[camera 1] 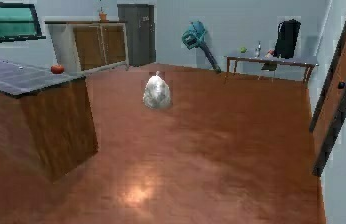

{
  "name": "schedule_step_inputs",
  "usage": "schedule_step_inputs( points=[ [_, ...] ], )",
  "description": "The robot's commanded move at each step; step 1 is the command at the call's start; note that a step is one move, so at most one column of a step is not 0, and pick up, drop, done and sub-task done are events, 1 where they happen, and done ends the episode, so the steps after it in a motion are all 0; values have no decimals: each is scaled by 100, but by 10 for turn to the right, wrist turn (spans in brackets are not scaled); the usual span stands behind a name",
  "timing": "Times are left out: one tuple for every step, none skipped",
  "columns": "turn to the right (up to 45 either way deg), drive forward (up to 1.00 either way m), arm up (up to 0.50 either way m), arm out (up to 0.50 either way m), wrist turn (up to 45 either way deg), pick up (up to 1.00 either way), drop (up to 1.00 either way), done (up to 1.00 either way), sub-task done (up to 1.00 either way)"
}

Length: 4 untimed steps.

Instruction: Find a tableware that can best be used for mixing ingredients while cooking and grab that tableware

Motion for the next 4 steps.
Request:
schedule_step_inputs(
  points=[
    [90, 0, 0, 0, 0, 0, 0, 0, 0],
    [0, 45, 0, 0, 0, 0, 0, 0, 0],
    [-450, 0, 0, 0, 0, 0, 0, 0, 0],
    [-30, 0, 0, 0, 0, 0, 0, 0, 0]
  ],
)
